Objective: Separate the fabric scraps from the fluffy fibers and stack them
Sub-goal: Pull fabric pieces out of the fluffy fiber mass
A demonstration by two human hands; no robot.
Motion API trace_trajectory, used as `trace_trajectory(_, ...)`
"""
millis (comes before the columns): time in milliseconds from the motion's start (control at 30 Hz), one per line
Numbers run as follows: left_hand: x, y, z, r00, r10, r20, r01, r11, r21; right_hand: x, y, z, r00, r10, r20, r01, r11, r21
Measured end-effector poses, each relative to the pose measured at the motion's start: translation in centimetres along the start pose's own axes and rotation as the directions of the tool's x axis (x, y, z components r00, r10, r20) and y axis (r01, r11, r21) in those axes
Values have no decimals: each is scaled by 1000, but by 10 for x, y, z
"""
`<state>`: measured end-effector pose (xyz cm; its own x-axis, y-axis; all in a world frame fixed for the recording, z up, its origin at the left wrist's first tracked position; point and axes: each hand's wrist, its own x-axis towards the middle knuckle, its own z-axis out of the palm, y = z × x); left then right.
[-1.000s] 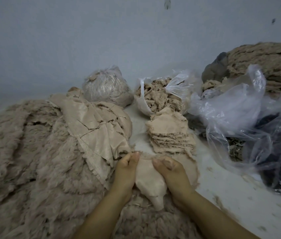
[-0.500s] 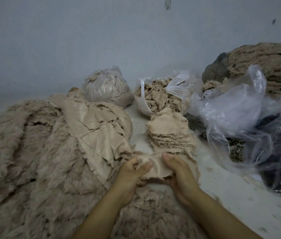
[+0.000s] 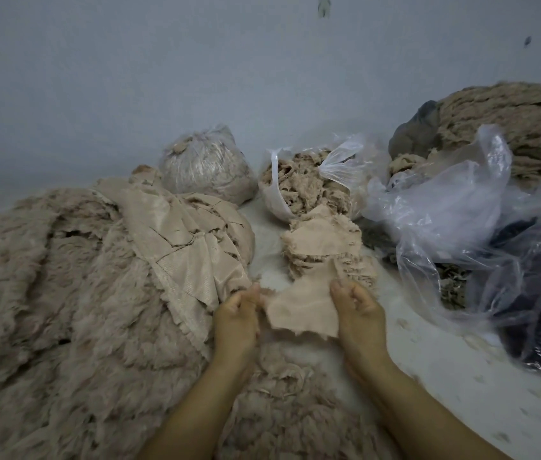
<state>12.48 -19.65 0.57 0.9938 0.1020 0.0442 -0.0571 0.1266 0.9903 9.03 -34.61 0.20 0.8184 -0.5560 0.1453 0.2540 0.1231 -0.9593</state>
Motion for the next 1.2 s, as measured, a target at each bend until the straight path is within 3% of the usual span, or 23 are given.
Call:
trace_trajectory(100,12,-2,-8,995,95,-7,-94,987,130,20,1,-20,992,33,-121,-48,991,-122)
trace_trajectory(167,18,-2,-5,965,203,167,-255,880,401,28,1,-30,986,24,-165,-70,958,-277)
trace_trajectory(233,25,-4,0,887,212,410,-454,565,689,31,1,-37,987,-42,-157,-49,846,-531)
trace_trajectory(300,30,-8,4,836,82,543,-547,222,808,29,1,-38,995,-34,-96,-47,678,-734)
trace_trajectory(333,31,-7,3,839,80,539,-545,136,828,28,0,-39,998,-12,-59,-40,582,-812)
trace_trajectory(367,33,-6,2,841,121,527,-539,130,832,27,-1,-40,1000,9,-21,-23,473,-881)
trace_trajectory(433,32,-8,-5,826,277,491,-562,342,753,26,-1,-43,999,-14,42,44,316,-948)
trace_trajectory(467,28,-8,-8,819,342,460,-573,474,669,25,-3,-42,992,-107,69,100,325,-940)
trace_trajectory(533,17,-3,-13,827,388,407,-552,699,455,18,-11,-31,935,-325,143,291,469,-834)
trace_trajectory(567,11,1,-14,838,377,394,-515,787,341,13,-13,-23,914,-360,189,373,561,-739)
trace_trajectory(600,4,5,-14,843,361,398,-472,851,229,8,-15,-13,927,-296,232,374,665,-646)
trace_trajectory(667,-4,11,-14,829,369,420,-437,896,76,-1,-21,7,935,46,350,136,868,-478)
trace_trajectory(700,-8,13,-13,823,363,436,-423,905,45,-3,-24,15,862,287,419,-109,910,-399)
trace_trajectory(733,-12,13,-12,821,340,458,-394,919,26,-5,-28,20,745,454,488,-320,886,-336)
trace_trajectory(767,-16,12,-12,823,303,481,-356,934,21,-5,-28,22,662,518,542,-444,853,-273)
trace_trajectory(800,-18,10,-13,826,261,500,-310,951,15,-4,-27,24,653,516,554,-480,848,-223)
trace_trajectory(900,-15,6,-22,903,82,422,-105,994,33,-2,-18,22,852,342,397,-287,938,-194)
trace_trajectory(933,-12,5,-24,933,-4,359,-8,999,33,-2,-15,20,876,283,390,-234,957,-170)
trace_trajectory(1000,-6,4,-25,947,-137,290,121,990,71,-2,-10,18,873,230,429,-197,973,-120)
trace_trajectory(1100,-6,5,-18,946,-190,264,139,970,201,-3,-6,14,855,200,478,-168,980,-109)
trace_trajectory(1200,1,5,-17,954,-232,192,229,973,37,-3,-3,10,845,166,508,-136,986,-95)
